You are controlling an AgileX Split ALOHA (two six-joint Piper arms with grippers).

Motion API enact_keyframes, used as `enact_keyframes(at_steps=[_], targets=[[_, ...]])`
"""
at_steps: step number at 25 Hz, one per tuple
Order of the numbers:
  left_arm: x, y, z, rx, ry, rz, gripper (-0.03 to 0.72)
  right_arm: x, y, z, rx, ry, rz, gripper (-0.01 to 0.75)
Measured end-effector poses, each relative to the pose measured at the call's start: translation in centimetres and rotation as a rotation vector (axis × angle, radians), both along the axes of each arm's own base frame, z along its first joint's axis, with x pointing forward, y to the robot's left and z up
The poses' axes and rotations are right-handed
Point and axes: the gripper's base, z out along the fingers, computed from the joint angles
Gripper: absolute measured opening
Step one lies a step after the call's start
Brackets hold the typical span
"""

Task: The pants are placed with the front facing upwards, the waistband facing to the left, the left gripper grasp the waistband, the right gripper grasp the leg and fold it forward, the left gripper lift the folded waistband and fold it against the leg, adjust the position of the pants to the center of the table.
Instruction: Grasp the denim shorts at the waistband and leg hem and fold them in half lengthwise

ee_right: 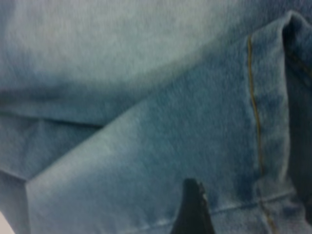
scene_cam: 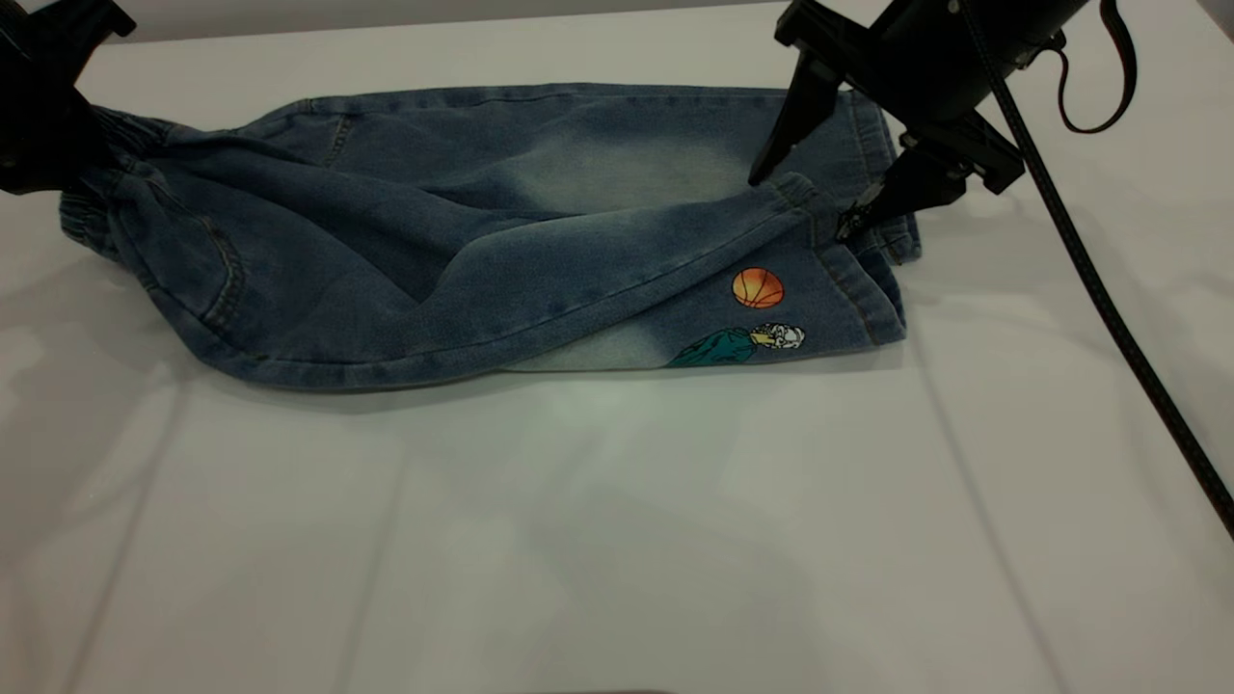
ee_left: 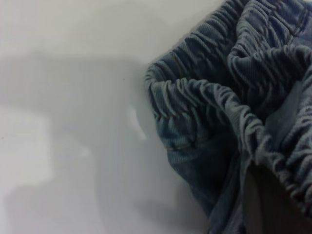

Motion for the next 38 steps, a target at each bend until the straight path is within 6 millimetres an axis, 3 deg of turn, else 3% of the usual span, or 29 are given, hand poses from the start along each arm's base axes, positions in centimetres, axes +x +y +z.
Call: enact_keyframes(at_steps=[9,12,16,18,21,24,30,34,38], targets=[[0.2,0.0,0.2,-0.001,-0.026,-0.005,0.058,-0.1,1.8,-1.9,-0.017,0.032,-0.083,0.413],[0.2,0.0,0.2,0.000,-0.026,-0.006,0.058,-0.2,2.2,-2.1,-0.022,0.029,-0.084,0.317],[0.2,0.0,0.2,0.000,-0.026,-0.006,0.058,-0.1,2.3,-2.1,-0.025,0.023,-0.081,0.089],[0.2,0.0,0.2,0.004,-0.026,-0.011,0.058,-0.1,2.3,-1.9,-0.026,0.011,-0.067,0.037],[0.0,0.0,0.1,0.022,-0.010,-0.029,0.059,-0.1,2.4,-0.5,-0.023,-0.045,-0.009,0.022],[-0.5,0.1,0.8,0.040,0.029,-0.032,0.059,0.1,2.2,2.4,-0.010,-0.124,0.032,0.022],[-2.2,0.4,4.5,0.145,0.059,-0.105,0.059,0.5,0.7,6.8,0.044,-0.238,0.026,0.025],[-3.5,0.6,6.2,0.233,0.118,-0.184,0.059,0.6,-0.2,7.8,0.076,-0.268,0.042,0.025],[-4.0,0.7,6.1,0.248,0.167,-0.199,0.059,0.7,-0.3,8.1,0.104,-0.292,0.053,0.025]])
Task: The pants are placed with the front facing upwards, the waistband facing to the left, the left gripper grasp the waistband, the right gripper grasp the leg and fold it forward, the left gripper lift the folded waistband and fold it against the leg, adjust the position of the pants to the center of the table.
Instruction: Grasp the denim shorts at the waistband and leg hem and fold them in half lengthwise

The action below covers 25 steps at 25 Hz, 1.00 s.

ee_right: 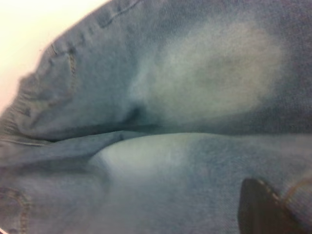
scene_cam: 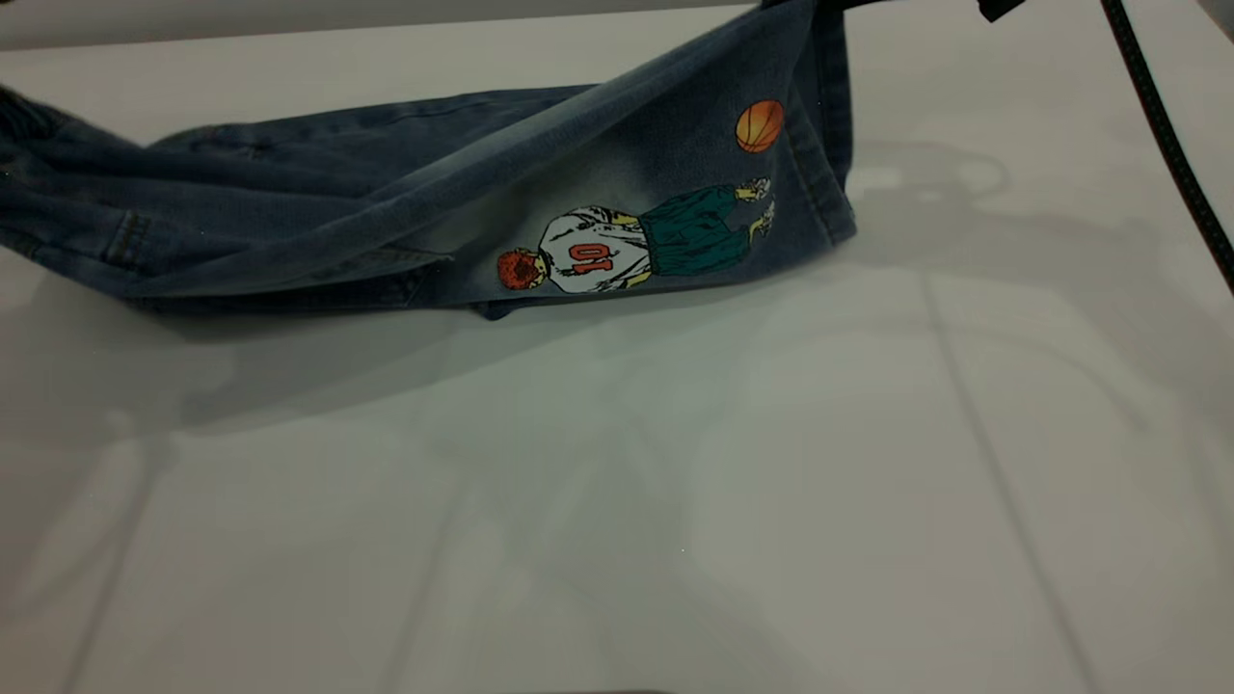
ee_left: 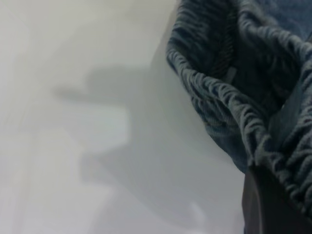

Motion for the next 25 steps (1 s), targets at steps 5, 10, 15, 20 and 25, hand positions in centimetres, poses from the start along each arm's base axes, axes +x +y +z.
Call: enact_keyframes(at_steps=[5,10,15,20,25], targets=[[0.2,-0.2,0.1,-0.038,-0.032,0.021,0.059,0.4,0.3,0.5,0.065,-0.041,-0.020,0.025],[1.2,-0.2,-0.9,-0.130,-0.075,0.105,0.060,1.1,0.2,1.1,0.111,-0.097,-0.092,0.025],[2.5,-0.3,-3.6,-0.270,-0.094,0.272,0.061,1.7,0.0,1.0,0.144,-0.104,-0.174,0.025],[3.6,-0.2,-4.9,-0.411,-0.172,0.453,0.062,2.5,-0.2,-1.1,0.188,-0.057,-0.269,0.025],[4.4,0.2,-5.7,-0.503,-0.253,0.572,0.062,3.3,-0.2,-2.7,0.243,-0.043,-0.346,0.025]])
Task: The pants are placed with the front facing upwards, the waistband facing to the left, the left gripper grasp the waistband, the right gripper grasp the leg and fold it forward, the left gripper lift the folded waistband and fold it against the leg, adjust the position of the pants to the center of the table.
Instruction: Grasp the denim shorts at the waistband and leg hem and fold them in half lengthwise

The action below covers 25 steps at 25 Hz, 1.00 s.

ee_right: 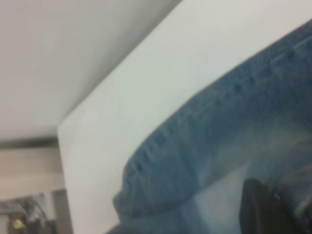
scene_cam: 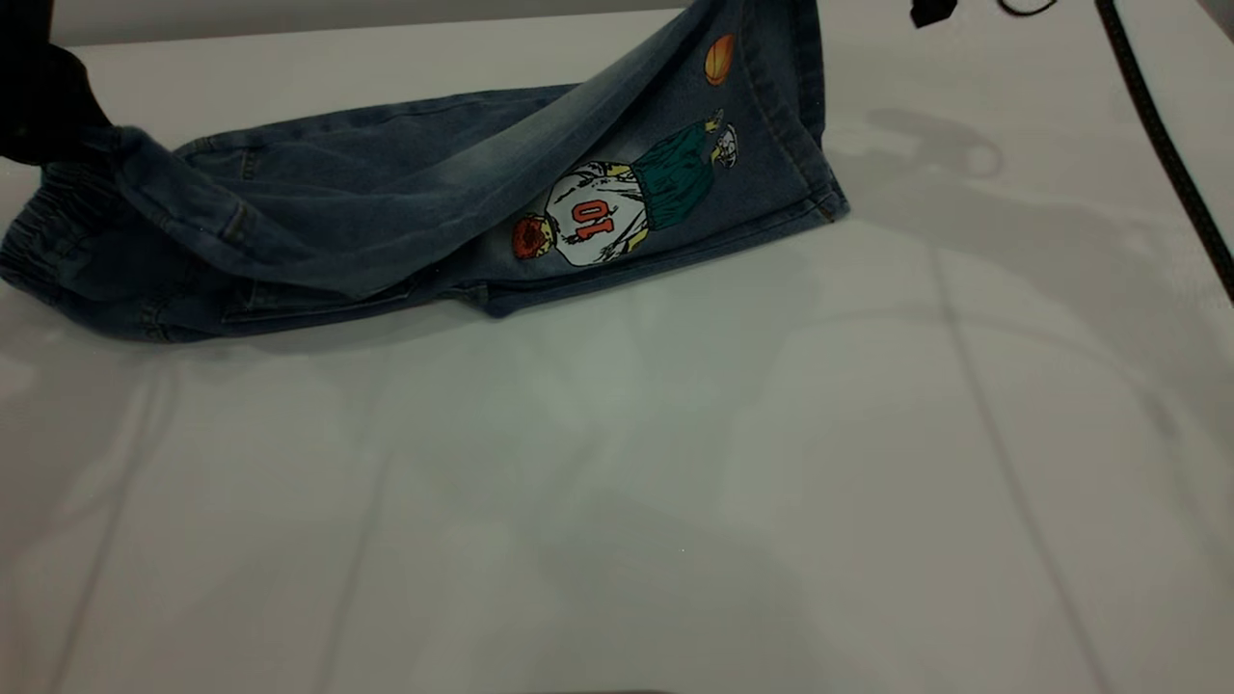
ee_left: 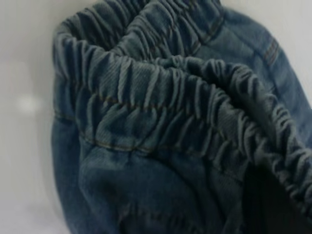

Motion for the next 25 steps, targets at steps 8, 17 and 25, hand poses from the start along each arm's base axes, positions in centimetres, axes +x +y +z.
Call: enact_keyframes(at_steps=[8,17,25], targets=[[1.1,1.2,-2.1,-0.102,-0.101,0.165,0.062,2.1,0.3,-1.7,0.055,0.027,-0.045,0.025],[1.9,1.6,-5.2,-0.163,-0.183,0.253,0.067,2.5,0.0,-5.0,0.060,0.117,-0.096,0.027],[2.7,1.9,-5.1,-0.085,-0.352,0.211,0.088,2.5,-0.1,-5.1,0.055,0.117,-0.103,0.050]])
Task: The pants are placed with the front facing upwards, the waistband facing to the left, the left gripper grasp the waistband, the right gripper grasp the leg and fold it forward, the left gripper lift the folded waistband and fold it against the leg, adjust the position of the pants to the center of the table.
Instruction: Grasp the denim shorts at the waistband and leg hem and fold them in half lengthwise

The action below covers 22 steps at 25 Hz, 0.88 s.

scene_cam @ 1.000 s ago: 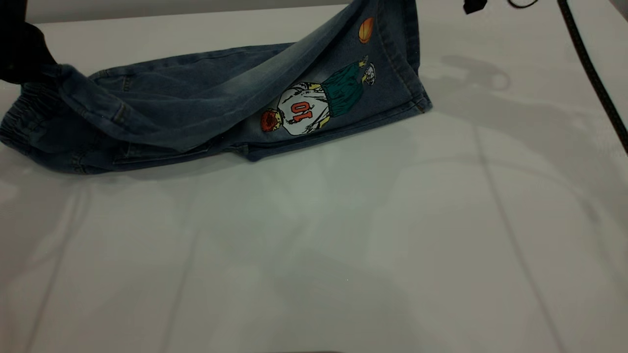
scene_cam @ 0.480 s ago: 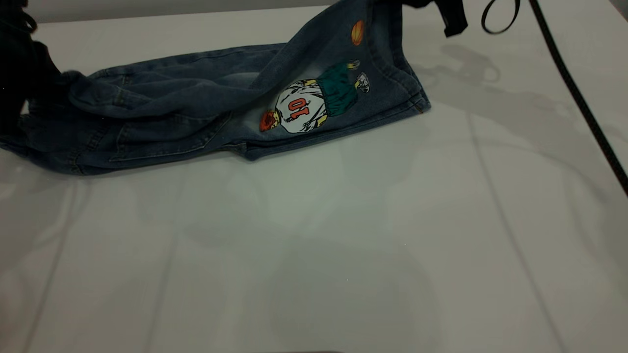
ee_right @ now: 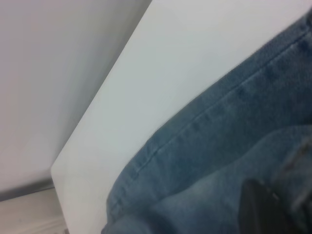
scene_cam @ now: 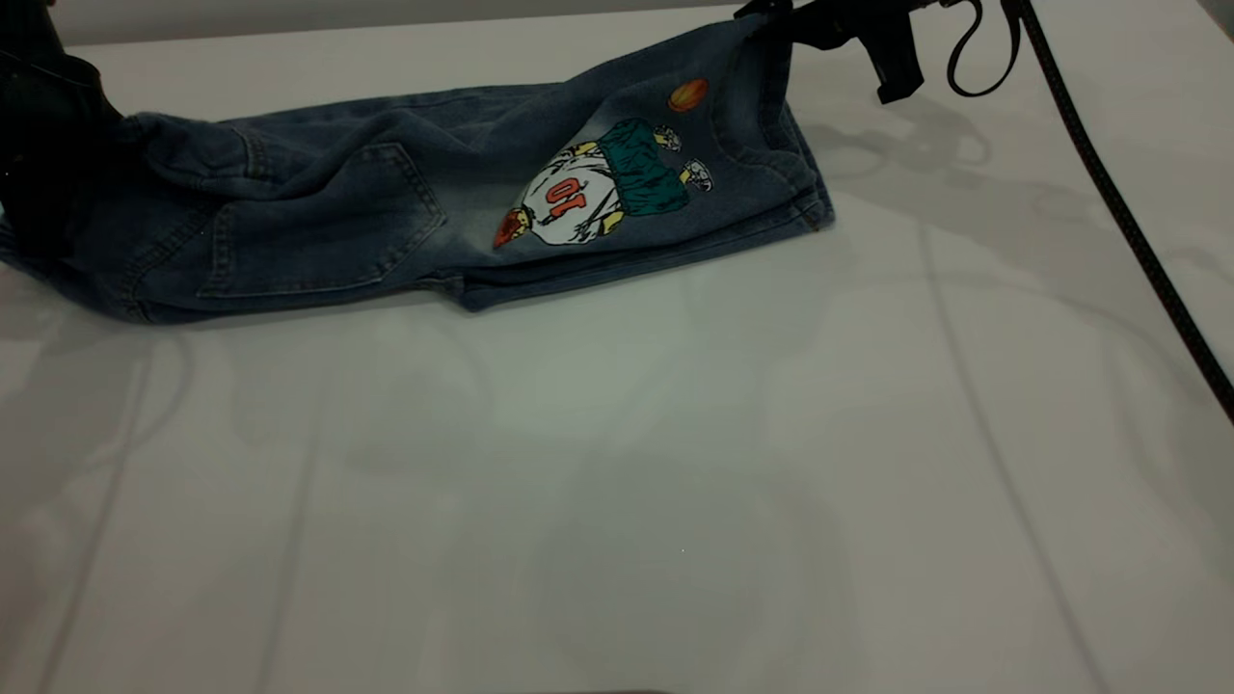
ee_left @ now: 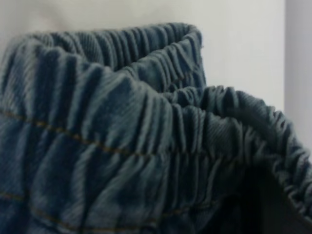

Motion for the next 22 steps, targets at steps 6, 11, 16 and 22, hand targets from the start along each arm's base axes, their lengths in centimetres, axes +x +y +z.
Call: enact_keyframes(at_steps=[6,11,16,22], targets=[[0.4,-0.1,0.8,0.191,-0.070,-0.094,0.247,0.0,0.1,0.0,-0.020,-0.026,0.029,0.175],[0.8,-0.9,1.8,0.283,-0.173,-0.205,0.468,-0.2,0.4,0.2,-0.057,-0.098,0.115,0.374],[0.8,-1.3,2.8,0.404,-0.214,-0.312,0.547,-0.4,0.7,1.5,-0.072,-0.205,0.228,0.487],[0.0,-0.8,6.7,0.627,-0.168,-0.529,0.552,-1.3,0.8,4.7,-0.161,-0.320,0.420,0.498]])
